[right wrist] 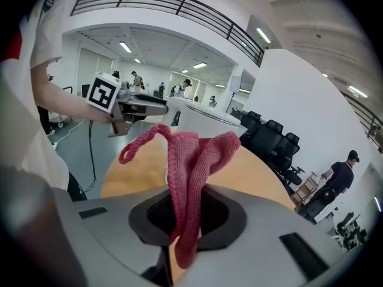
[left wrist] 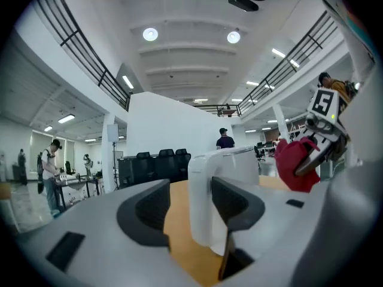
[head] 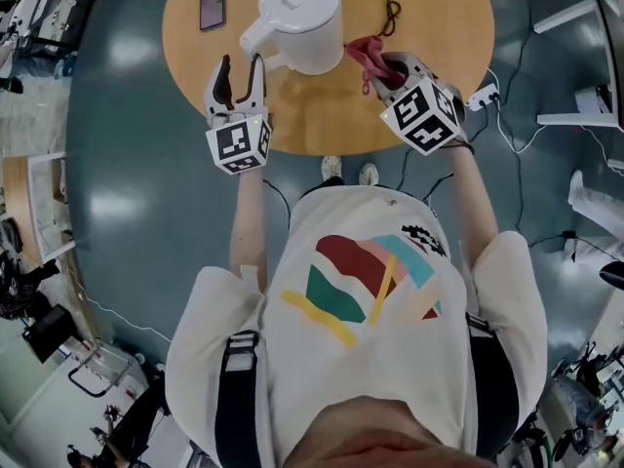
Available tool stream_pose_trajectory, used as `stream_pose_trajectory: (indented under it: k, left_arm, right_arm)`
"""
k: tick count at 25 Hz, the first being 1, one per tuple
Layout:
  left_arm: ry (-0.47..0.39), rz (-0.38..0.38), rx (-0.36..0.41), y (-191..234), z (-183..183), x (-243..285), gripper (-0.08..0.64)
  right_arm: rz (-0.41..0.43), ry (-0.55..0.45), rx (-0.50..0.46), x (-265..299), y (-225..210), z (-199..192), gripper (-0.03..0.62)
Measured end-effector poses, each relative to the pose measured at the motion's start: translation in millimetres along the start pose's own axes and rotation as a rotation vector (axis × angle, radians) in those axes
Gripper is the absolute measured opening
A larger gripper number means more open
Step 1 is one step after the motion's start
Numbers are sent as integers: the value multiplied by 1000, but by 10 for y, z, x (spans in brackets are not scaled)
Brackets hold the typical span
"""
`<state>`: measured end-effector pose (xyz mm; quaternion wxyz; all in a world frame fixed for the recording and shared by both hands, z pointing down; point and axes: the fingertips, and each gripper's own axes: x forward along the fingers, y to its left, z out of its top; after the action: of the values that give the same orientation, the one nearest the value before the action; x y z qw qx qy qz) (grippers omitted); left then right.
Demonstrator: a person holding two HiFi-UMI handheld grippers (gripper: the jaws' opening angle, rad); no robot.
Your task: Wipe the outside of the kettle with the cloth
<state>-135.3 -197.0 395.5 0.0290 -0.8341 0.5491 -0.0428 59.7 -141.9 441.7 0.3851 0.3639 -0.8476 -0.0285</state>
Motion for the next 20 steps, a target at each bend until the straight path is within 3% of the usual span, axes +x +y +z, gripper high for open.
stream_pose_trajectory:
  k: [2,6,13,16,20]
  left_arm:
    - [12,11,49,164,5,157,262]
    - [16,29,55,428,-1,488,261]
    - [44,-12,72,603,61,1214,261]
    - [42,-21,29,552,97,1334,261]
    - [-12,24,-21,471,115,1069,261]
  right_arm:
    - [3,-2,1,45,-18,25,38]
    - [11,-23,16,129,-54,114,38]
    - [0,-164,161,132,-173,353,38]
    - [-14,-235,190,121,-148,441,38]
    - [-26,-271,156,187,-34,507,38]
